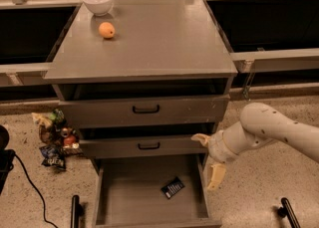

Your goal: Pick rxbar blueberry from bottom drawer and place on counter

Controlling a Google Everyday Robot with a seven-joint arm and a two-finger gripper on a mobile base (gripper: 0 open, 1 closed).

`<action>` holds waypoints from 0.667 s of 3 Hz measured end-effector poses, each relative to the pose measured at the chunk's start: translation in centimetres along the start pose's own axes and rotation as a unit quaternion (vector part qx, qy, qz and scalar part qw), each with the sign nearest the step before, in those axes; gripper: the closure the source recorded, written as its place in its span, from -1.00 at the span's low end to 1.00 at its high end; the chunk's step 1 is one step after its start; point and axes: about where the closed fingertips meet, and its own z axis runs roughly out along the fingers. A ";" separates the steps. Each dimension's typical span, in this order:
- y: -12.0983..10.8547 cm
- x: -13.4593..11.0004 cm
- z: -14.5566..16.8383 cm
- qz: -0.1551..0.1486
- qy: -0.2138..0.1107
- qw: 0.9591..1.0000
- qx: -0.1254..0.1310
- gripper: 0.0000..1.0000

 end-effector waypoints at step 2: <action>-0.2 1.7 4.4 0.021 -0.028 0.999 -0.032 -1.00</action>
Offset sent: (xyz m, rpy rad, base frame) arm 0.0058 0.0092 -0.0356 0.0401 0.0622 0.0056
